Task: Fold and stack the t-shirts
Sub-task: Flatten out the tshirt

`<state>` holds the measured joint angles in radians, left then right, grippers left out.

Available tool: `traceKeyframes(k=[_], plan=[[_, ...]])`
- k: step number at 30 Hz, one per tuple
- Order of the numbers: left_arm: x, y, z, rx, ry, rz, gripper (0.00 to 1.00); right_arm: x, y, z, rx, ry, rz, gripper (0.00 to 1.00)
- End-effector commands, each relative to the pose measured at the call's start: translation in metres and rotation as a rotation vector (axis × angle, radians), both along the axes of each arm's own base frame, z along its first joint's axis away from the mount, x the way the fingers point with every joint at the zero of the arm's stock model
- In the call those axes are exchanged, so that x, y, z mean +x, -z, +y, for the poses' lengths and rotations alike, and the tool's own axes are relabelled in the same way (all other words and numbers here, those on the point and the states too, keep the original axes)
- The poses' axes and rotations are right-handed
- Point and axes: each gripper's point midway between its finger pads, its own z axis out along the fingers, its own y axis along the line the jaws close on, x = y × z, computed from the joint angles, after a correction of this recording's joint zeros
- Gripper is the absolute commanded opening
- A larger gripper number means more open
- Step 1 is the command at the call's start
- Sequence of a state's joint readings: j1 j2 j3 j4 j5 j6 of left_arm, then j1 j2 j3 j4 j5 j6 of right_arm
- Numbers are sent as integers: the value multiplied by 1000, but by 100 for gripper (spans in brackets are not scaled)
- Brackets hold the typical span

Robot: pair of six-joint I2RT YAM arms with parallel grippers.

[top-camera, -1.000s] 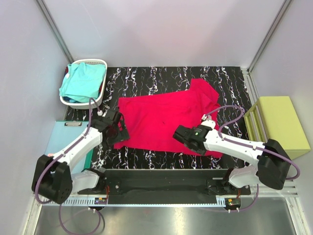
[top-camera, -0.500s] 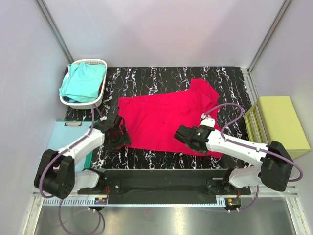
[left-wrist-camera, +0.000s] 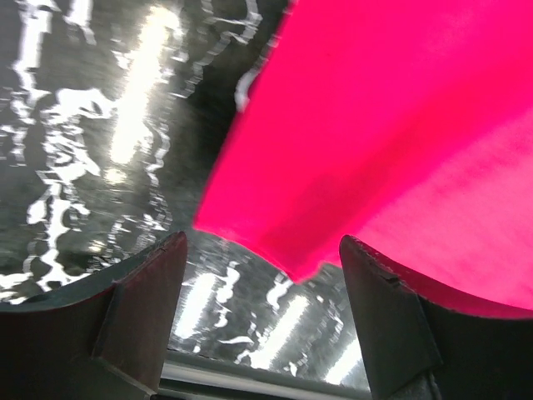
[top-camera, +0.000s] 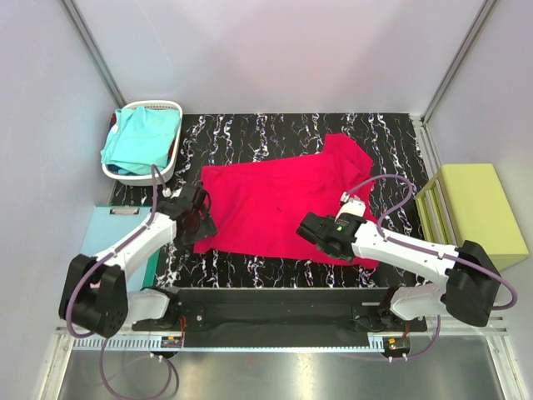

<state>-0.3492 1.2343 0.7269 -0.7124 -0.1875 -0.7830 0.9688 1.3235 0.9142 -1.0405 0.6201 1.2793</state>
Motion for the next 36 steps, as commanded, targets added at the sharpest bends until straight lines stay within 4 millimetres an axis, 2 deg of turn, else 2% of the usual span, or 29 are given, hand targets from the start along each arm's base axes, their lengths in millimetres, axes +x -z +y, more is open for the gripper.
traceKeyframes(k=[1,8,11,16,22,30,32,33,36], plan=[[8,-3,22,122,-42,4,79,3,-10,-6,1,3,-58,60],[4,18,17,59,-72,75,77,-5,-6,-16,4,10,-52,61],[2,27,12,13,-72,84,73,-6,-6,-17,10,9,-53,60],[1,39,-1,-63,-61,101,57,-9,-6,-21,10,5,-54,60],[-6,45,-7,-107,-54,111,43,-10,-4,-22,0,-3,-49,61],[-7,37,-12,-139,-41,87,21,-6,-5,-20,-11,-15,-53,60],[-6,32,-13,-136,-26,75,12,-5,-6,-20,-18,-14,-57,60],[-8,26,-12,-134,-19,68,0,-4,-7,-19,-22,-13,-60,59],[-5,3,-14,-106,36,15,0,0,-11,-18,-33,-17,-66,56]])
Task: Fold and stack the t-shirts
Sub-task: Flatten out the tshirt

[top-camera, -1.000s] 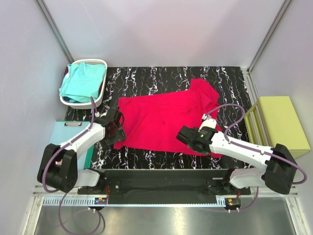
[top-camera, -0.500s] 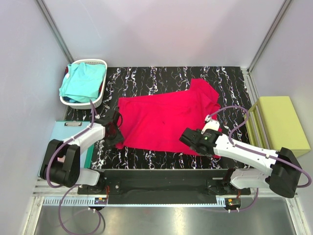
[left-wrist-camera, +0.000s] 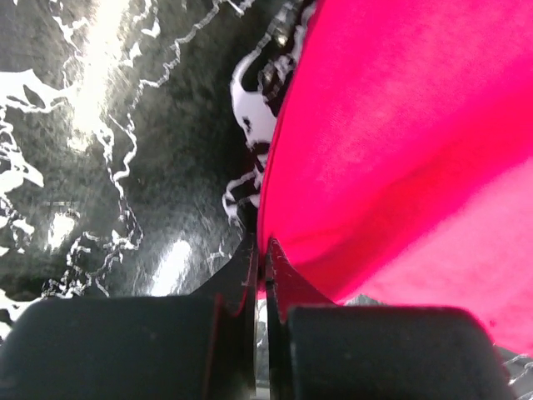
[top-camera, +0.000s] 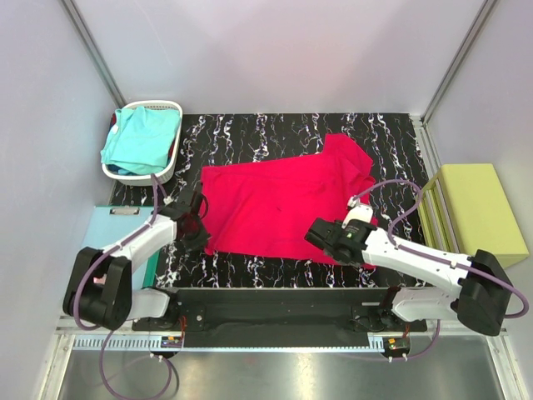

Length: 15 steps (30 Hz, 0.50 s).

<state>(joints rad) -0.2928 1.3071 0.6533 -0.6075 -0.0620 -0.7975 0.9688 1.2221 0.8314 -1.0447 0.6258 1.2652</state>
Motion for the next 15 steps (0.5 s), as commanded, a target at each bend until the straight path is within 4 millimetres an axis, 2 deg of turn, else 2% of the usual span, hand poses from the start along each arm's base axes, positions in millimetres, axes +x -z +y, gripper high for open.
traceKeyframes(k=[1,4,7,10,13,15], plan=[[7,-40,-10,9,93,-101,0,12,-15,1,-39,-7,-59,56],[10,-68,-14,71,170,-169,0,16,-20,2,-66,-18,-63,51],[12,-88,-15,123,217,-228,0,20,-24,0,-100,-9,-69,45],[9,-94,-12,147,226,-241,0,20,-21,-7,-103,53,-46,44],[6,-94,-9,152,224,-243,0,16,-6,-22,-85,151,14,47],[4,-93,-7,154,218,-242,0,13,2,-31,-92,185,45,53]])
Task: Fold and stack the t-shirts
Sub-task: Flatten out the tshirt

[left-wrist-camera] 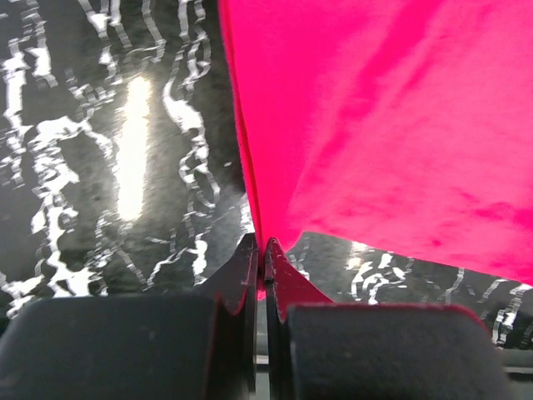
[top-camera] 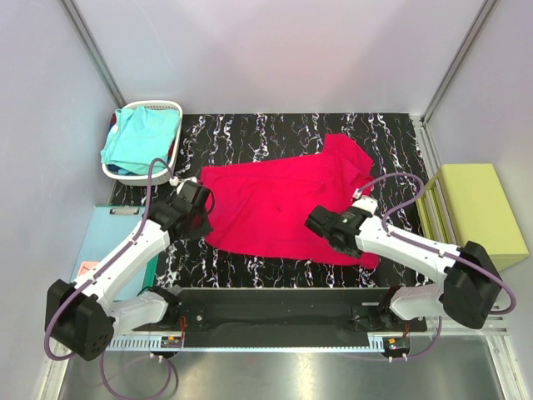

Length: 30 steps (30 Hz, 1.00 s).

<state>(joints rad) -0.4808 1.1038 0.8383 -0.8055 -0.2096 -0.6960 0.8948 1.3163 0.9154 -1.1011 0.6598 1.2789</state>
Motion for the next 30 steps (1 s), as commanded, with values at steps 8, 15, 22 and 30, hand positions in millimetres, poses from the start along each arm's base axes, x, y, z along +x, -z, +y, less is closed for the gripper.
traceKeyframes(k=[8,15,22,30], plan=[[-3,-6,12,54,0,-20,0,-10,34,-40,34,235,102,58],[-5,-5,11,50,15,-13,0,-5,38,-42,10,258,99,58],[-7,-4,10,43,21,-12,0,1,41,-41,-11,246,98,50],[-8,-5,11,41,19,-14,0,-5,47,-42,0,254,113,5]])
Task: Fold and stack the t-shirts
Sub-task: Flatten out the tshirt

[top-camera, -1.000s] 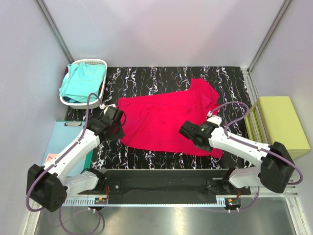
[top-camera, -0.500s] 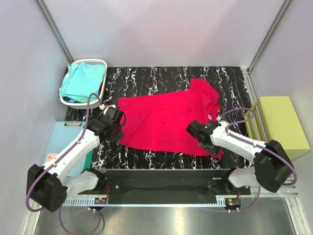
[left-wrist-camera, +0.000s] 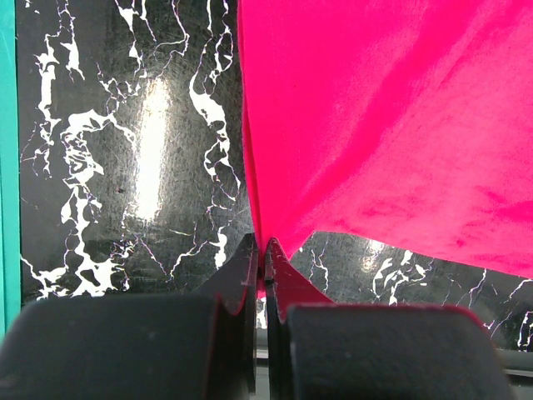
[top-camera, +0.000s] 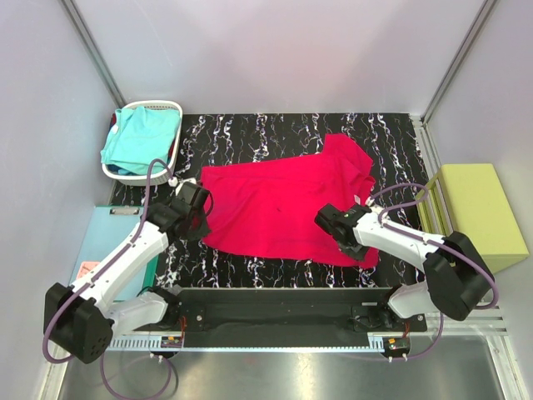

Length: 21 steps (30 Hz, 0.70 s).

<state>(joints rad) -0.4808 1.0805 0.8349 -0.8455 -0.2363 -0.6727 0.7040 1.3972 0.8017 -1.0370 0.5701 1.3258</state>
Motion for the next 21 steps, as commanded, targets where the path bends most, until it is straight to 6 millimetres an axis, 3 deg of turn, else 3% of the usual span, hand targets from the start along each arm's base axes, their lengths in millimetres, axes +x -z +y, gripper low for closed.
traceKeyframes(k=[1,4,6,7,9,10,12,13,15,16,18,19,20,21], plan=[[-1,-5,1,-4,10,-23,0,3,-2,-2,10,28,-31,0],[0,-6,1,-3,7,-29,0,6,-13,-4,10,29,-64,0],[5,-12,1,0,9,-45,0,15,-32,-5,8,15,-122,0],[6,-14,1,9,11,-46,0,25,-51,-6,-6,-6,-175,0],[17,-30,3,25,7,-89,0,38,-75,-6,-24,-39,-235,0],[20,-34,3,37,5,-90,0,53,-104,-6,-48,-68,-298,0],[35,-60,4,42,-7,-150,0,67,-135,-4,-68,-92,-357,0],[44,-76,3,39,-12,-180,0,81,-166,-4,-83,-110,-413,0],[56,-93,10,46,-37,-214,0,93,-197,-5,-106,-138,-455,0],[66,-110,10,34,-47,-249,0,104,-224,-3,-99,-129,-513,0],[79,-126,23,33,-88,-281,0,116,-252,-13,-113,-111,-560,0],[90,-144,24,25,-102,-310,0,126,-280,-16,-130,-116,-611,0],[97,-153,33,33,-138,-324,0,131,-295,-23,-144,-100,-641,0],[105,-156,34,40,-147,-315,0,134,-310,-28,-176,-121,-651,0]])
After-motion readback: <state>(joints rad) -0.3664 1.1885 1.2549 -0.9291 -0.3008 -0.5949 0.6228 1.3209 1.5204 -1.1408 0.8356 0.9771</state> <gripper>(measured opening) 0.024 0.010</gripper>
